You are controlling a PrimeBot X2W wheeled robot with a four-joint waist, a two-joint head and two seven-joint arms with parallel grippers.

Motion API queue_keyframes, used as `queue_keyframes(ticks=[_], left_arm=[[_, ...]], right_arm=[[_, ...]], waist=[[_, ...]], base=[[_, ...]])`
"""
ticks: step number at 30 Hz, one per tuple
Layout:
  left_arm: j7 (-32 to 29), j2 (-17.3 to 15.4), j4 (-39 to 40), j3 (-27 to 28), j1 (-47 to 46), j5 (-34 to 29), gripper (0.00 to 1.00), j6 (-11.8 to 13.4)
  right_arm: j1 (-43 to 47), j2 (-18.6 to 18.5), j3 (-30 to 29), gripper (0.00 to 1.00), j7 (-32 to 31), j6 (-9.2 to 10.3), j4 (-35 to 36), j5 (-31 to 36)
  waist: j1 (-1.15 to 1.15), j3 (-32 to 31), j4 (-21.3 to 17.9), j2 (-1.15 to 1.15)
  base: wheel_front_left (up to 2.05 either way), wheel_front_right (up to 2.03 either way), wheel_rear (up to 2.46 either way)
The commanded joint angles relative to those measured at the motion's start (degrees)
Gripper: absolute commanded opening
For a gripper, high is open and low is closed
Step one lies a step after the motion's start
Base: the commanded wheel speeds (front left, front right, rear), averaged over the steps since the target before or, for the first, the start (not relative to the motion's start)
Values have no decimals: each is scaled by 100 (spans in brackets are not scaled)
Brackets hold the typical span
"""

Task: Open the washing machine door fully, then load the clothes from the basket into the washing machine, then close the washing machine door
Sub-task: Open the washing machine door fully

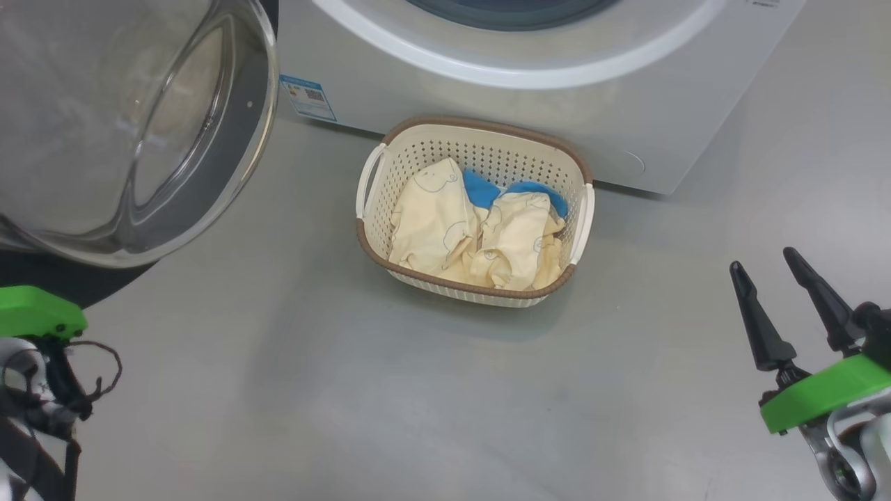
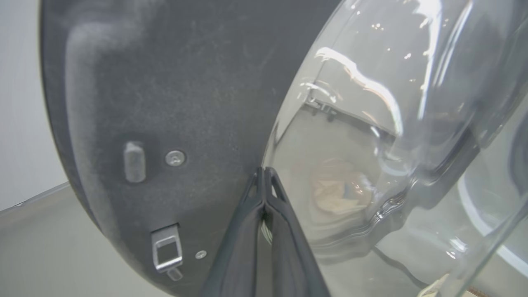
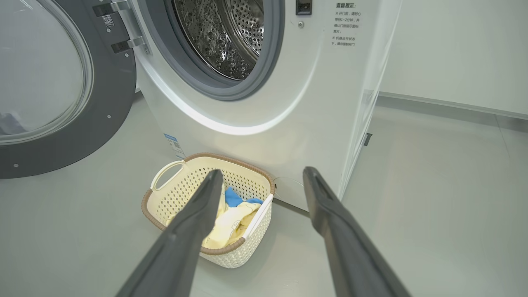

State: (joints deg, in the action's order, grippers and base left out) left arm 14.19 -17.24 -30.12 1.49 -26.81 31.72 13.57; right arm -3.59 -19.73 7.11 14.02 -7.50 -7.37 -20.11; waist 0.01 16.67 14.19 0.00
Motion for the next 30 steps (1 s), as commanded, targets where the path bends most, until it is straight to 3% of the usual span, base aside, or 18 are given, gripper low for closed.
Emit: queue_keyframes(ticks=[1,6,18,30], left_arm=[[77,-363,81,377,-283,8,0,-11],[79,-411,-86,697,-416,-111,0,-126],[80,-174,-22,1132,-278,-646,0,-334],[81,249,1222,1200,589,-1306,0,-452]], right_arm=[[-164,-183,39,100,-21,1,212,-25],[-233,-210,50,100,-80,1,263,-20],[-289,-88,53,100,-40,1,165,-41],[-120,177,71,100,69,1,13,-45]], waist=[[-1,43,-3,0],[-1,120,-19,0],[-1,-5,-127,0],[-1,-520,-432,0]], base=[[0,0,0],[0,0,0],[0,0,0],[0,0,0]])
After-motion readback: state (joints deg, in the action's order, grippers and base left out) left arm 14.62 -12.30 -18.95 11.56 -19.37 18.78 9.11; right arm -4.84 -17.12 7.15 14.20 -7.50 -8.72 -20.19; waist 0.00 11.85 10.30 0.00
